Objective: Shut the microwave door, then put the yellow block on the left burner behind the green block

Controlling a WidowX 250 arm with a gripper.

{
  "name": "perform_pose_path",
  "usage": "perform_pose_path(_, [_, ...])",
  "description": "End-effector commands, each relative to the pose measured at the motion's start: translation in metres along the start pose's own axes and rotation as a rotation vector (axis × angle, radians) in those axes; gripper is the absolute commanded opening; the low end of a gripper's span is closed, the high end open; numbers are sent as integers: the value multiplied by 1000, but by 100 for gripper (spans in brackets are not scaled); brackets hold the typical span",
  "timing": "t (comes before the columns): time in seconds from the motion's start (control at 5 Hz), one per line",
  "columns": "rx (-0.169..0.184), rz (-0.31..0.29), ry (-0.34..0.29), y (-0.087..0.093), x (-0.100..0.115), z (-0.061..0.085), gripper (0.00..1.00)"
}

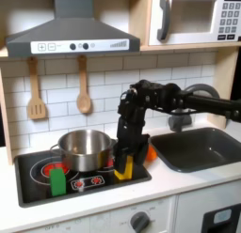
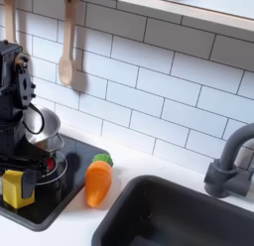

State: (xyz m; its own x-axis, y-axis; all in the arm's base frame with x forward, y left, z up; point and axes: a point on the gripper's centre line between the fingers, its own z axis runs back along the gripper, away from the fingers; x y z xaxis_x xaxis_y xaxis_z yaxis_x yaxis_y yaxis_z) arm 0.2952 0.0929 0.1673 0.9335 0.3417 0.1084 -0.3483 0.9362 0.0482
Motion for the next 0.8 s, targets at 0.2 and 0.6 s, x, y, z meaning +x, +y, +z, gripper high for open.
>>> perform_pose_path(0.2, [-9, 31, 59, -4, 3, -8, 100])
perform_pose_path(0.6, [-47, 6, 66, -9, 0, 0, 100])
